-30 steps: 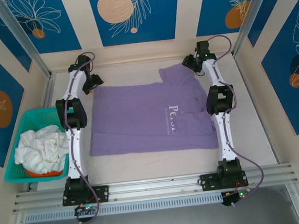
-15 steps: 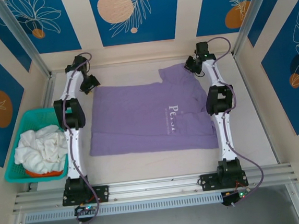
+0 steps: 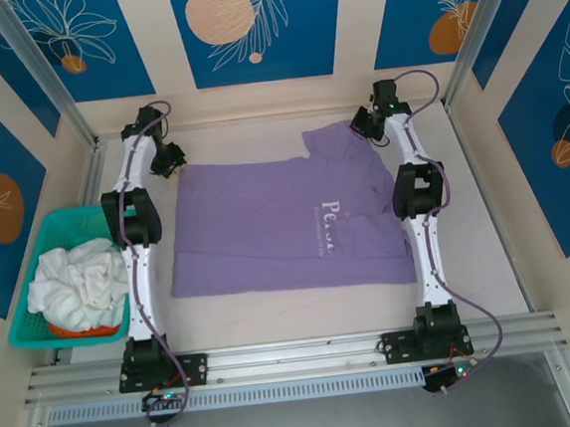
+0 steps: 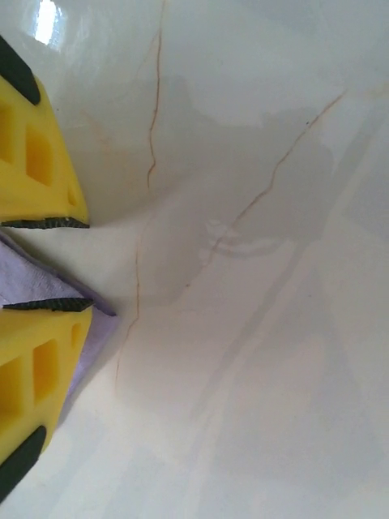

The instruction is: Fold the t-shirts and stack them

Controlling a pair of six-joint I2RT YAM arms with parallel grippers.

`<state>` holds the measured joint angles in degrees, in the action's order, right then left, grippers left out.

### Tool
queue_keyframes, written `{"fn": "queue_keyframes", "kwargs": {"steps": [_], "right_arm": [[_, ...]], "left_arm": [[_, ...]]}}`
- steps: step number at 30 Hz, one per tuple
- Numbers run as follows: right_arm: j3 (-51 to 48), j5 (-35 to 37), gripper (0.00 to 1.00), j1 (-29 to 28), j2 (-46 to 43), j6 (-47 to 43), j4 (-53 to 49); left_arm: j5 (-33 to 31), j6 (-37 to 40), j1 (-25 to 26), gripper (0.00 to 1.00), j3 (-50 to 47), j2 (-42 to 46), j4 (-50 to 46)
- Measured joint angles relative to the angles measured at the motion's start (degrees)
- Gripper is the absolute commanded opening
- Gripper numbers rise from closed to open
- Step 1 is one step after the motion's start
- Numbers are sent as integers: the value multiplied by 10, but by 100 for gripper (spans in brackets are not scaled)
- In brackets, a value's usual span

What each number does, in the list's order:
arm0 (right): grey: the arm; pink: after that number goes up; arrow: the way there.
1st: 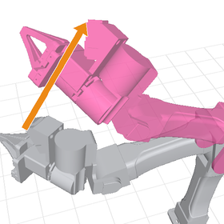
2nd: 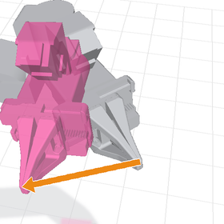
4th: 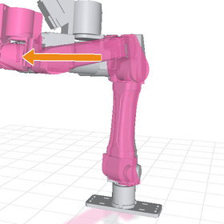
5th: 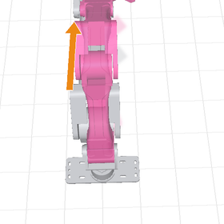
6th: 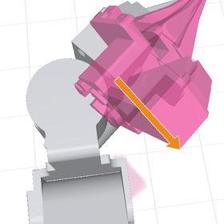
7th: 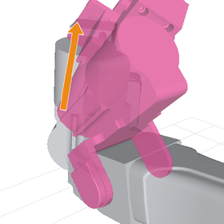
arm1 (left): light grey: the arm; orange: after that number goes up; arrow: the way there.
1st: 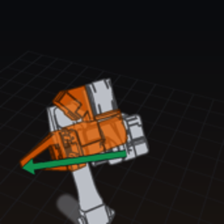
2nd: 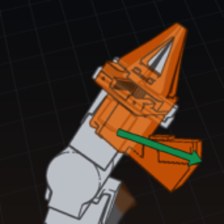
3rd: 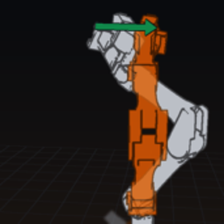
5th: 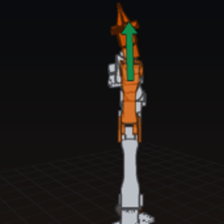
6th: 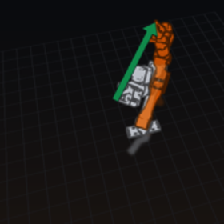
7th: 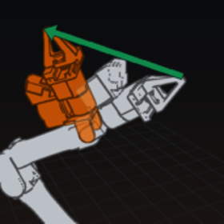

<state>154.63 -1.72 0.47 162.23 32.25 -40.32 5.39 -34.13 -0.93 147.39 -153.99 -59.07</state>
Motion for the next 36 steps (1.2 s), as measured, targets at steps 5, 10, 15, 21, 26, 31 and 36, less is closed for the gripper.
{"fn": "queue_keyframes", "kwargs": {"steps": [5, 10, 15, 21, 26, 31, 36], "right_arm": [[0, 0, 0, -1, 0, -4, 2], [0, 2, 0, -1, 0, -4, 4], [0, 7, 0, -1, -2, -4, 6], [-2, 13, 0, -1, -16, 3, 15], [-12, 13, 0, -1, -35, 7, 23], [-26, 13, 0, 0, -51, 10, 26], [-28, 14, 0, 0, -54, 11, 27]], "left_arm": [[18, 0, 1, 12, 11, -15, 42], [30, 0, 3, 0, 14, -19, 66], [34, 3, 8, 0, 14, -22, 83], [33, 17, 11, 0, 14, -22, 87], [24, 31, 14, 0, 14, -21, 87], [13, 32, 20, 0, 14, -18, 87], [1, 33, 29, 0, 9, -1, 86]]}}
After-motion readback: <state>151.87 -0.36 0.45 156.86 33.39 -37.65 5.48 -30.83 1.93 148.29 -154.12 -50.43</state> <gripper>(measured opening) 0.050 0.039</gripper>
